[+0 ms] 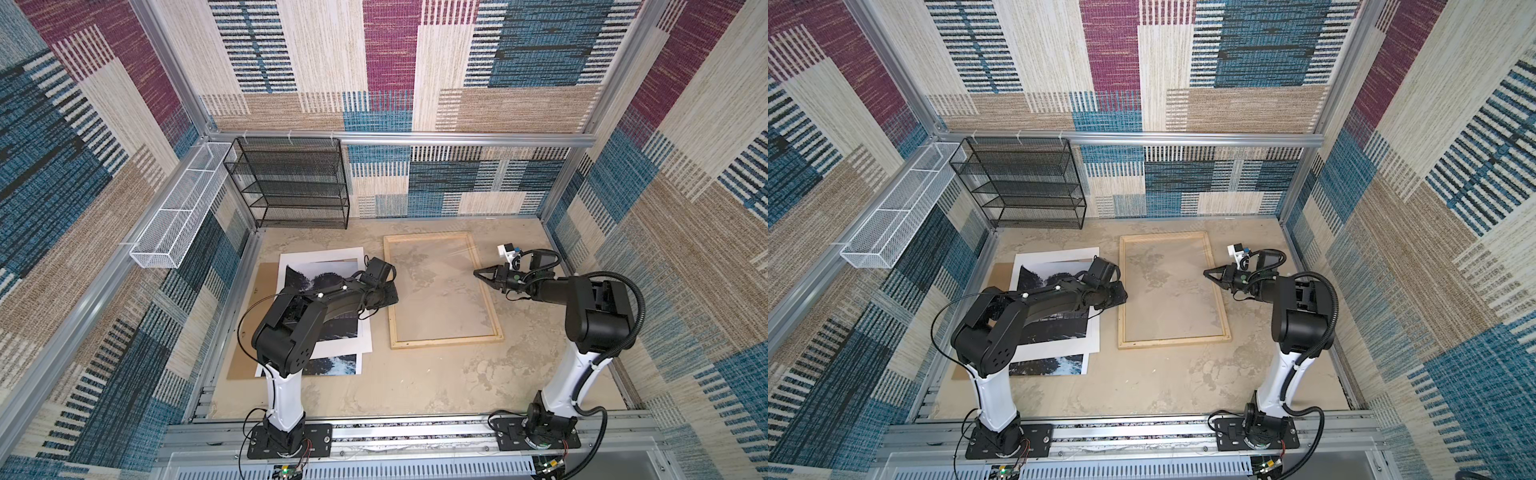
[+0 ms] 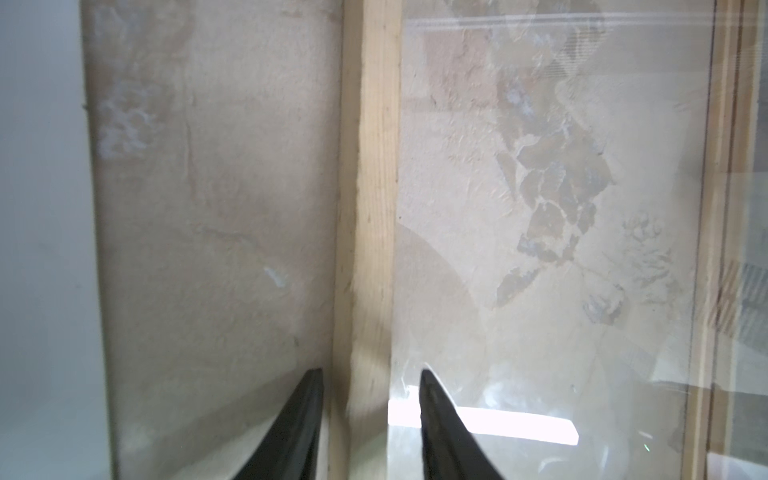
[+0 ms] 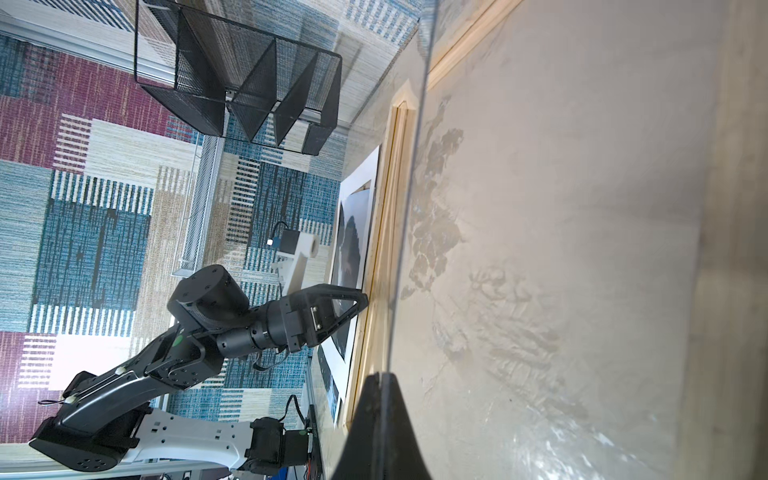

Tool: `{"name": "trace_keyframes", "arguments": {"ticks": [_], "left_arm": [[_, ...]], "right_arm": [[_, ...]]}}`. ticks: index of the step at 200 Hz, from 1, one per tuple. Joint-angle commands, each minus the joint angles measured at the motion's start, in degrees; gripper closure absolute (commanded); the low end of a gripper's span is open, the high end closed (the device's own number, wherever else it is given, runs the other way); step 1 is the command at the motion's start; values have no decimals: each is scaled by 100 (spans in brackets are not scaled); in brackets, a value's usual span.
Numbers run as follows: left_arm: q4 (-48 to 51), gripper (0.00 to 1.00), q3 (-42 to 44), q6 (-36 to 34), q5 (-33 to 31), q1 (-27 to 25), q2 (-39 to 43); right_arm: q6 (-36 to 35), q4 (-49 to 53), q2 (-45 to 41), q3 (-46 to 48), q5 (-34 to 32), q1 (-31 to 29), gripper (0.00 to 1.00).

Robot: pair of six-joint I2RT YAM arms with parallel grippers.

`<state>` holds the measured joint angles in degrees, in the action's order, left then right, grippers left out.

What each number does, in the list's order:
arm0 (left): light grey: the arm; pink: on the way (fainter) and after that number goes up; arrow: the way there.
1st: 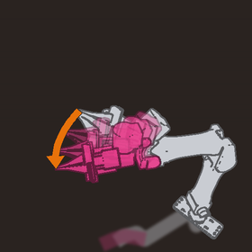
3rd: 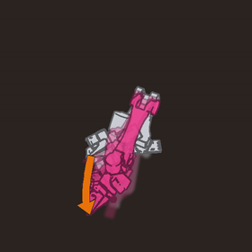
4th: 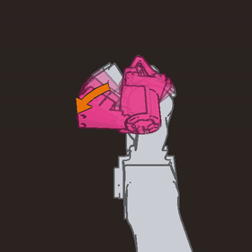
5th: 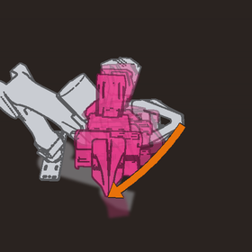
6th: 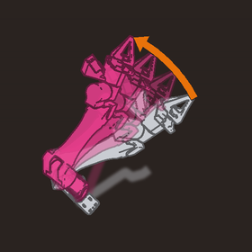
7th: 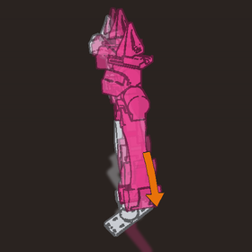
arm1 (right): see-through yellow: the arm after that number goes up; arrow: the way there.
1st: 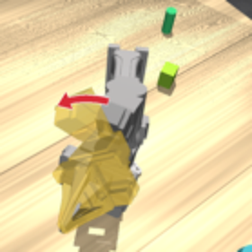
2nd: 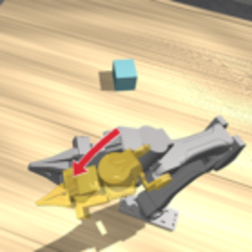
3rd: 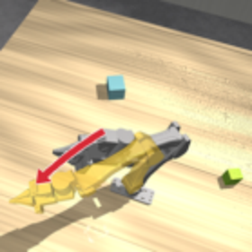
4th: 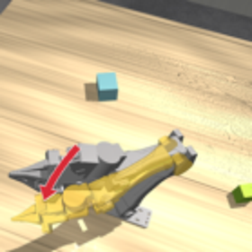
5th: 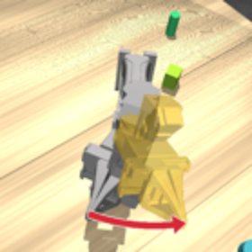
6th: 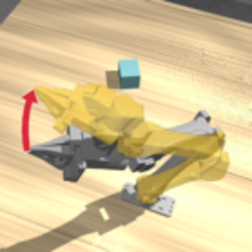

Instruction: Put the photo into the frame

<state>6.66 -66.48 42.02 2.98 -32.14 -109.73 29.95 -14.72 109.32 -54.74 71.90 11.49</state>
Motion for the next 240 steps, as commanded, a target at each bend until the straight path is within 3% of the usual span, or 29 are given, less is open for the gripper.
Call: {"name": "trace_keyframes", "arguments": {"ticks": [1,40,94,167,240], "left_arm": [[-136,53,75,-5,-19,24,154],[-196,52,289,-122,-93,142,715],[199,51,493,-497,-708,305,1562],[95,51,583,-345,-553,336,1387],[13,51,628,-270,-380,331,1154]], "right_arm": [[162,-346,-147,9,231,4,100],[233,-356,-416,23,211,19,100],[608,-533,-954,-19,177,9,100],[1081,-605,-1557,-181,-131,-384,100],[2123,-1693,-1185,31,-566,-804,100]]}}
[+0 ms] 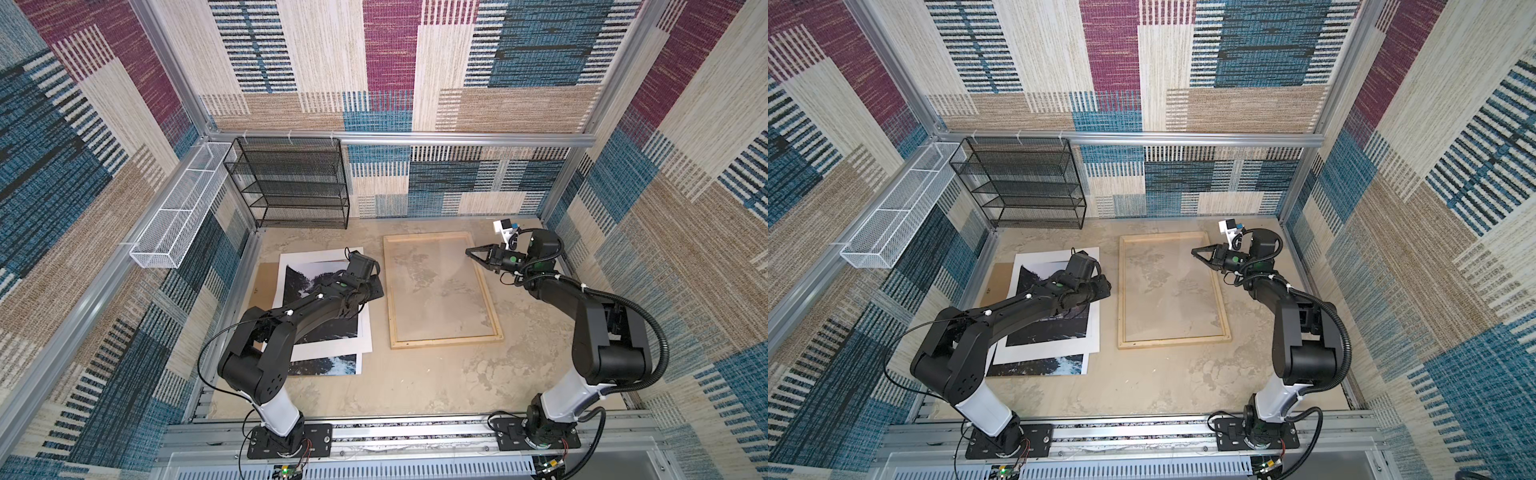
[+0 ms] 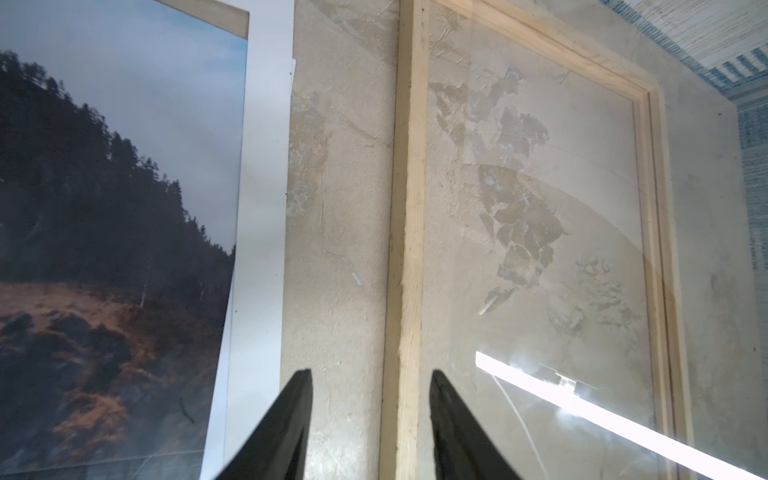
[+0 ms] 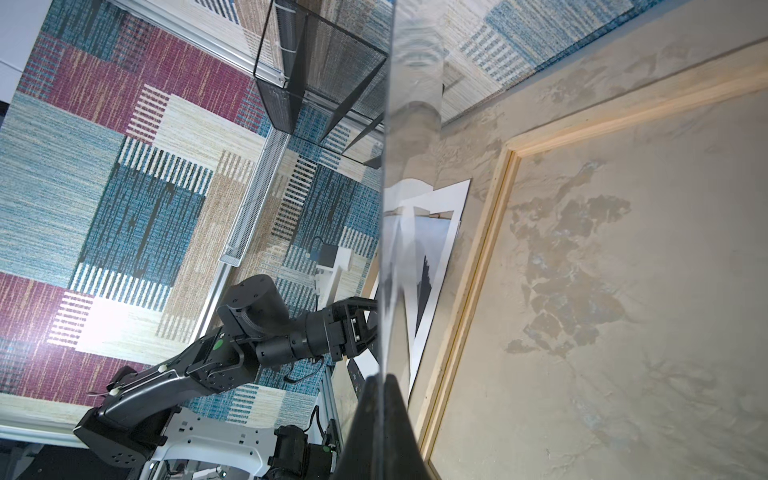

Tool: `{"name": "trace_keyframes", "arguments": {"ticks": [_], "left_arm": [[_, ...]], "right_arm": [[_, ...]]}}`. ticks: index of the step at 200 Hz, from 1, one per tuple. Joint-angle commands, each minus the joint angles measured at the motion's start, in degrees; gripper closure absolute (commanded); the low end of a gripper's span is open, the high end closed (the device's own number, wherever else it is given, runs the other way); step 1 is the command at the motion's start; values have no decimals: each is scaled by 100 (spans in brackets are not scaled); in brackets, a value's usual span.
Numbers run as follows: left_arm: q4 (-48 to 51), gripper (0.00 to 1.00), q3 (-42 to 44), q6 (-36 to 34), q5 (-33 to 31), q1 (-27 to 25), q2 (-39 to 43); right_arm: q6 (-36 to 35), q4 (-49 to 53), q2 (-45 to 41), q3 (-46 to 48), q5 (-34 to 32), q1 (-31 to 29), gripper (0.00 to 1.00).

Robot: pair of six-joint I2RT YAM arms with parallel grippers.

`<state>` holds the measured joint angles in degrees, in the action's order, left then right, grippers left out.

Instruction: Put the photo into the frame

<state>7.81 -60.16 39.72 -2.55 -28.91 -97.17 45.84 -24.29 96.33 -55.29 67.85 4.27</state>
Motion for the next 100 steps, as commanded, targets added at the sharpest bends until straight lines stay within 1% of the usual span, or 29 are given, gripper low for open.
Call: {"name": "trace_keyframes", "arguments": {"ticks": [1,22,46,100], "left_arm": [[-104,51,-4,-38,174,8,-111],[-179,51,-5,10,262,8,-212],[-211,51,-29,39,334,8,-282],[-244,52,-31,76,422,8,-371]], "right_arm": [[550,-753,122,96,-164,-88,100],[619,-911,281,264,-287,-120,100],[583,-1024,471,377,-273,-116,100],[214,-857,798,370,-231,-85,100]]}}
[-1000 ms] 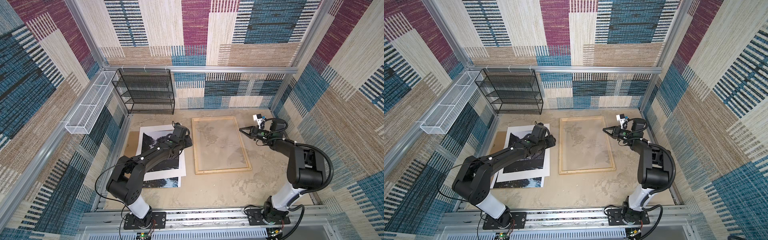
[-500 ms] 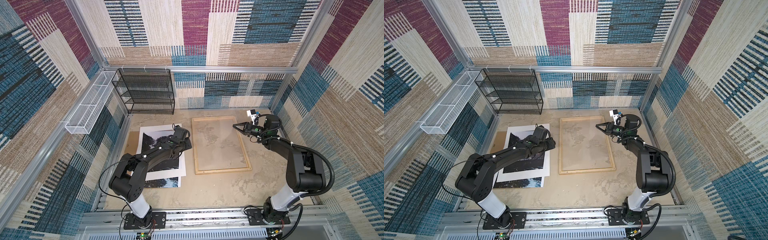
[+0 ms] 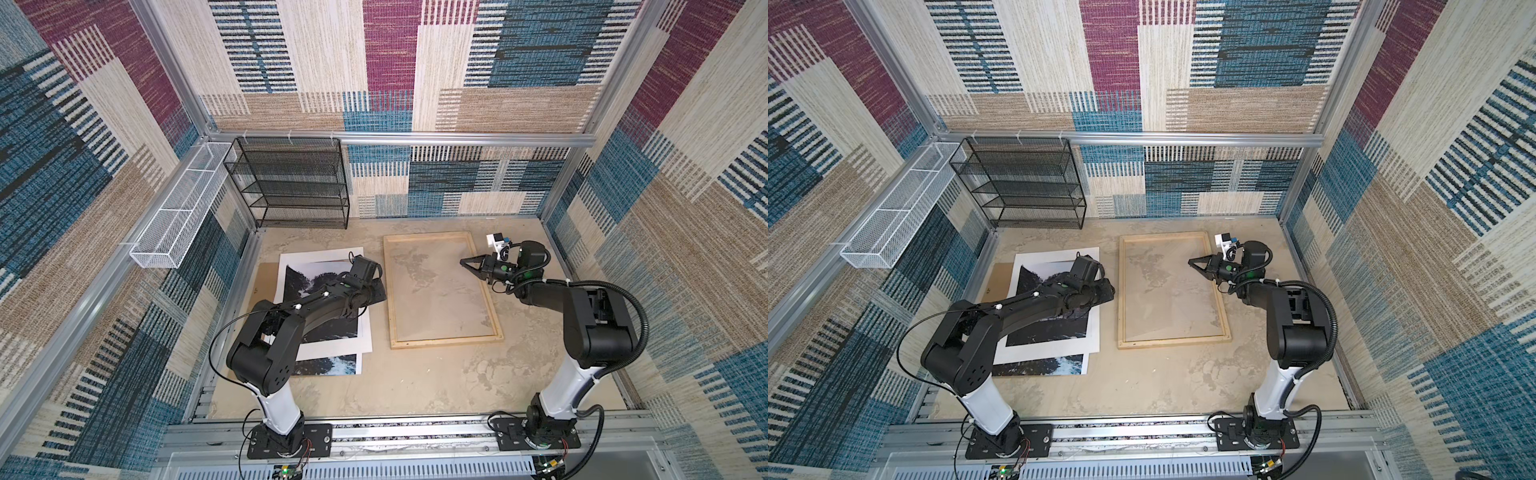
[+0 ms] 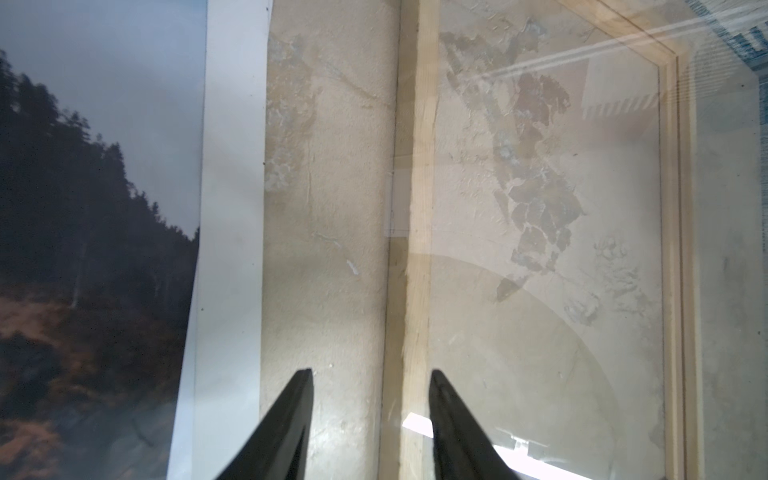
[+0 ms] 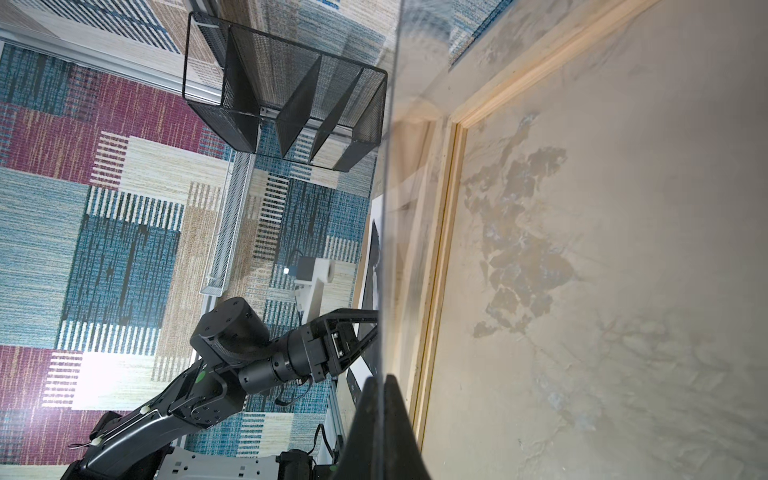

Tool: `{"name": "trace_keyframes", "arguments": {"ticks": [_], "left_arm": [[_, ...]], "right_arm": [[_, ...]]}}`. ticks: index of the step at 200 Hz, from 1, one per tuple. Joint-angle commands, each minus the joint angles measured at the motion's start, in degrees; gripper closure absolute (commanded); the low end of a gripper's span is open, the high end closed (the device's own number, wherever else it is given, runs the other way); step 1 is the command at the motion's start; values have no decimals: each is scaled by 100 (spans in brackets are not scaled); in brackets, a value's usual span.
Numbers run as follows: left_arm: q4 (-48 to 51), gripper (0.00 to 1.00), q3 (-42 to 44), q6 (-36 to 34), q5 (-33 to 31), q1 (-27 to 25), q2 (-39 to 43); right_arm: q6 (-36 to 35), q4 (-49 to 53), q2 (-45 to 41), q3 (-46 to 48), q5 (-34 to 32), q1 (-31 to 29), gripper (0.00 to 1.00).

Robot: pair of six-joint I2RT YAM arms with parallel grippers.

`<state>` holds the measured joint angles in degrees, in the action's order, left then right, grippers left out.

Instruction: Put the photo into the frame

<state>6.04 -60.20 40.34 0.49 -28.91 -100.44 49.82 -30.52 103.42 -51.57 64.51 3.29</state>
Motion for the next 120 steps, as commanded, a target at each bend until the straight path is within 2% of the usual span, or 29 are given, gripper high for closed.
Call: {"name": "trace_keyframes", "arguments": {"ticks": [1,81,120], "left_arm": [[-68,52,-26,17,118,8,-44],[-95,57,-114,11,285,8,-274],[-81,57,-175,20,319,8,-322]], "right_arm": [[-192,-230,95,-2,104,18,100],[-1137,616,415,-7,298,424,100],[-1292,685,650,-35,348,444,100]]}}
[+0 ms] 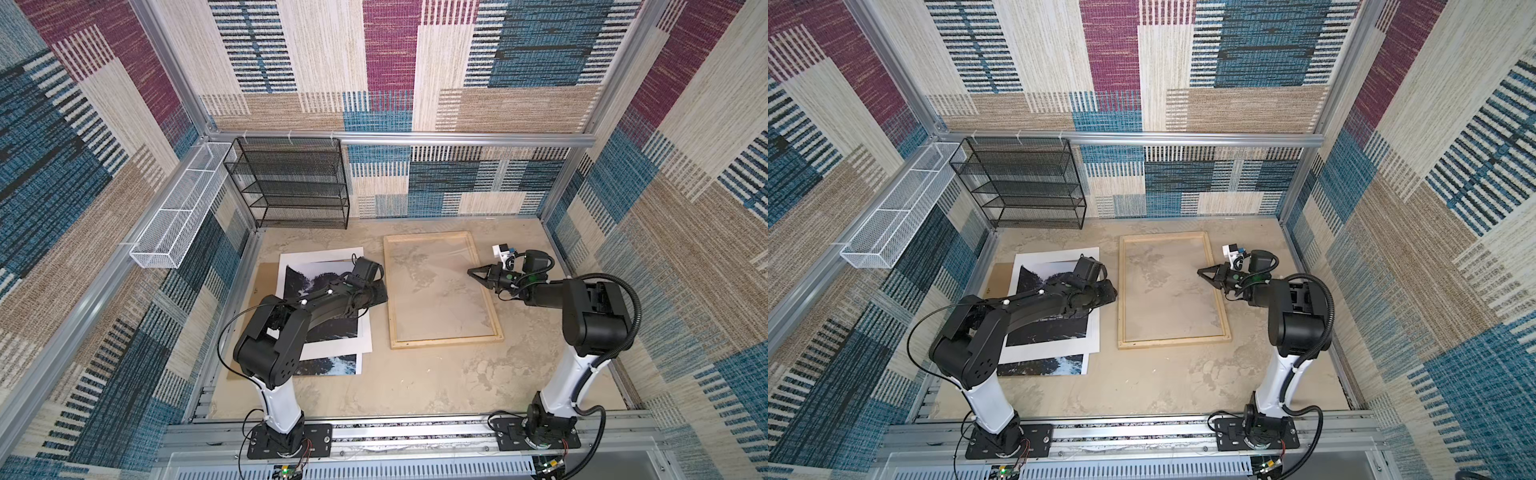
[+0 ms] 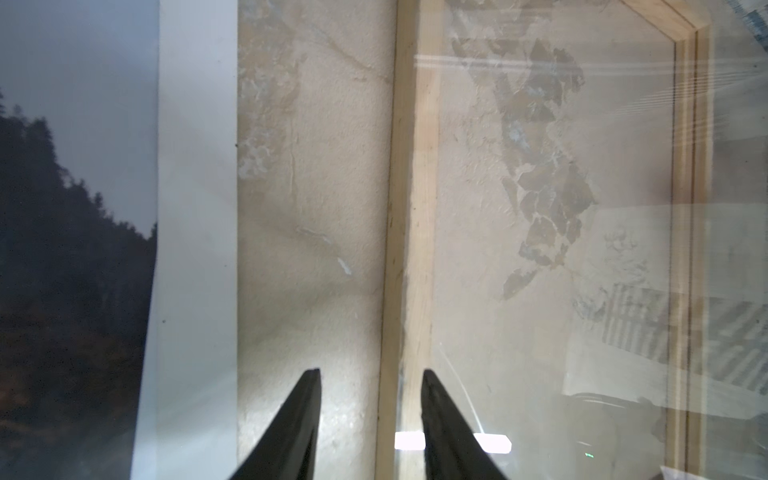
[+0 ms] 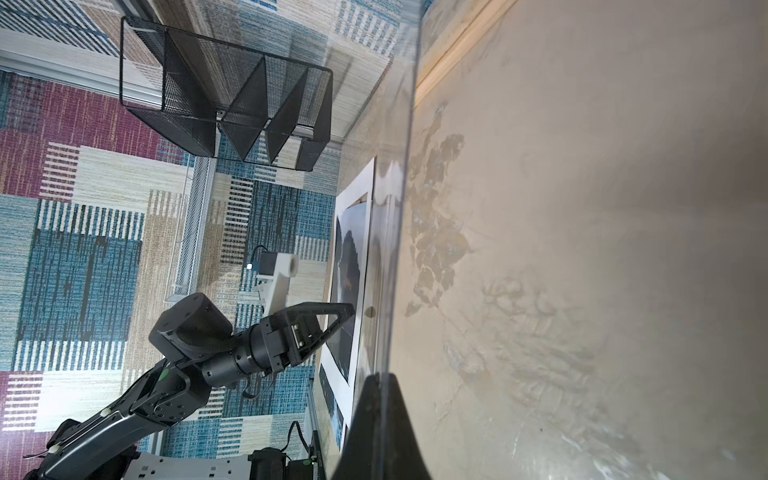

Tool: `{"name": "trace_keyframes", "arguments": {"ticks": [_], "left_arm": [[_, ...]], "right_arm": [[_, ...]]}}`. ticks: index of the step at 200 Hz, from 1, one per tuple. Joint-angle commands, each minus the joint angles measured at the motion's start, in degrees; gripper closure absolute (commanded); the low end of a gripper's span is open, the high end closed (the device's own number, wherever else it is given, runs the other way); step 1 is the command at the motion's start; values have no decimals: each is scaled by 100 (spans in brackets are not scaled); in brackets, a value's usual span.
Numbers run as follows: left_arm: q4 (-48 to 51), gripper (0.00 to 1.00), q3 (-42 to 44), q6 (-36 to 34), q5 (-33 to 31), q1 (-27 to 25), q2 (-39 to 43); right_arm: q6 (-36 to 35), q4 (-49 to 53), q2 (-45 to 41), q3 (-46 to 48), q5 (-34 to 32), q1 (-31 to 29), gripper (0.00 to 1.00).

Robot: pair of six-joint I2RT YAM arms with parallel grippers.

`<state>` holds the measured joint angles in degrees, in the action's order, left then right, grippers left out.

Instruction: Put the photo into the frame

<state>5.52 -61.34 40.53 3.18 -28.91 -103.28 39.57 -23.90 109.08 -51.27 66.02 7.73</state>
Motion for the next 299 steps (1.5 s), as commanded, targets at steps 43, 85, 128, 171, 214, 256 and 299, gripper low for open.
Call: {"name": "trace_keyframes", "arguments": {"ticks": [43,85,128,171,214,256,299], "left_arm": [[-26,58,-115,7,86,-1,-87],[-33,62,-124,7,88,-10,-95],[-49,66,-115,-6,140,-17,-88],[-105,70,-80,-31,165,-31,-87],[-112,73,-71,-37,183,-45,-95],[-149,76,-105,-54,270,-49,-156],[-148,77,-154,-96,340,-54,-245]], "right_arm": [[-506,298,131,-68,141,77,100],[-628,402,65,48,74,158,100],[-512,180,-4,239,75,211,100],[-499,88,-2,353,38,289,100],[-433,-52,28,416,60,352,100],[-407,-93,55,390,46,359,100],[-310,-221,153,380,51,370,100]]}}
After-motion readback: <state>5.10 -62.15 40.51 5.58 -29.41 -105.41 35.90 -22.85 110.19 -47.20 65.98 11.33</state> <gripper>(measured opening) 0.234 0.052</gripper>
